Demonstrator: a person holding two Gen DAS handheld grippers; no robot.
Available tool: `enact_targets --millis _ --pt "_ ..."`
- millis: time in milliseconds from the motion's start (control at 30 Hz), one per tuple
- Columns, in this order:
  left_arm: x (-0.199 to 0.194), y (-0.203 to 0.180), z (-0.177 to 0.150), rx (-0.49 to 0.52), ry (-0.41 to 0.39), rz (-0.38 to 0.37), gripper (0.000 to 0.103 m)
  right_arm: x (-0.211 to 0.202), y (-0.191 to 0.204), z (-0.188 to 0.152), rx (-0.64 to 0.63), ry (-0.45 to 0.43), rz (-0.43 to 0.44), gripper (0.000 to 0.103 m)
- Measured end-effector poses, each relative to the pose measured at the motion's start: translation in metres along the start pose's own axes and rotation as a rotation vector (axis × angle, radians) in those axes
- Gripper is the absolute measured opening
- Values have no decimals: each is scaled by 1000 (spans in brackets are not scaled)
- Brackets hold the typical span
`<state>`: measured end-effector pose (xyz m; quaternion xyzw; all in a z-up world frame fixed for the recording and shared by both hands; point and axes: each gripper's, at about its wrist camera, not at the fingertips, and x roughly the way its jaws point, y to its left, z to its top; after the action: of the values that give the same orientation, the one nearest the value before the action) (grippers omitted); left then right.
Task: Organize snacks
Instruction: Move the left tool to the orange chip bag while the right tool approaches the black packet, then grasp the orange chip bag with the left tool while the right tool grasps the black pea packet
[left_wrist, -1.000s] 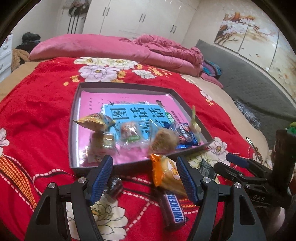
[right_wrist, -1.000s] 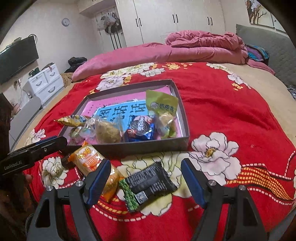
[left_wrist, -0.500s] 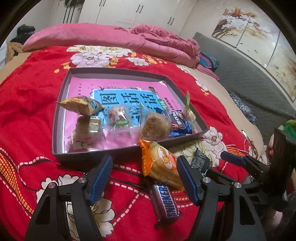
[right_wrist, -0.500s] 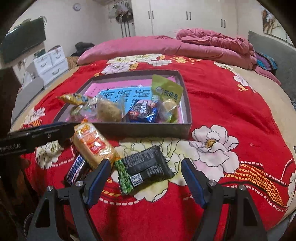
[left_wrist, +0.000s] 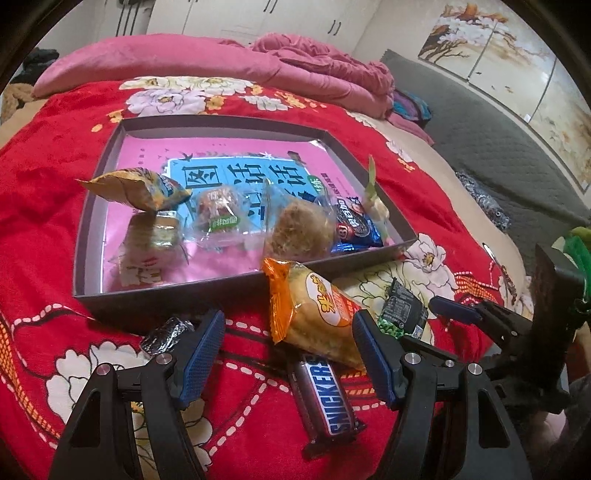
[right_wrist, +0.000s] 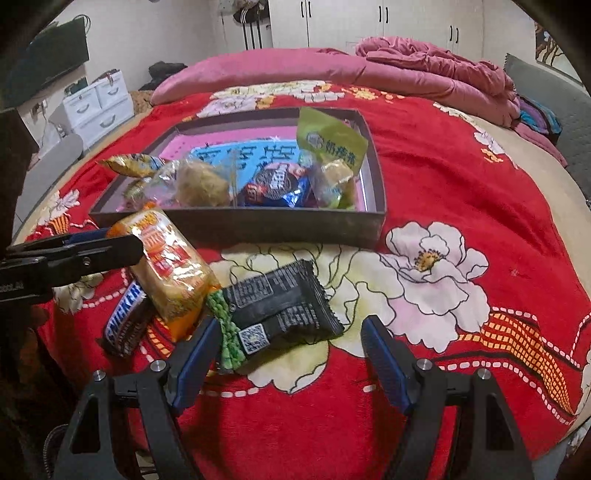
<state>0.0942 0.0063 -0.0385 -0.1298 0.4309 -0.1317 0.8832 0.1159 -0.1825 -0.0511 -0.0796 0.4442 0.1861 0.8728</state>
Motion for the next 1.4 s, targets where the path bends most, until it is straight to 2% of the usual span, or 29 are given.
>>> enact_targets --millis 267,800,1000,1100,1333,1400 --pt "5 1 1 -10 6 -15 73 12 6 2 -41 7 -16 85" --pt "12 -10 8 -12 -10 -68 73 24 20 4 -119 -18 -50 85" --pt "17 -14 11 -26 1 -92 66 27 18 6 -111 -26 -38 86" --pt "22 -13 13 -56 21 -116 57 28 17 6 -109 -33 -32 86" --pt "34 -13 16 -86 47 -103 56 30 19 7 -132 -39 -42 84" --pt "40 -12 17 -98 64 -92 44 29 20 6 -140 -40 -43 79"
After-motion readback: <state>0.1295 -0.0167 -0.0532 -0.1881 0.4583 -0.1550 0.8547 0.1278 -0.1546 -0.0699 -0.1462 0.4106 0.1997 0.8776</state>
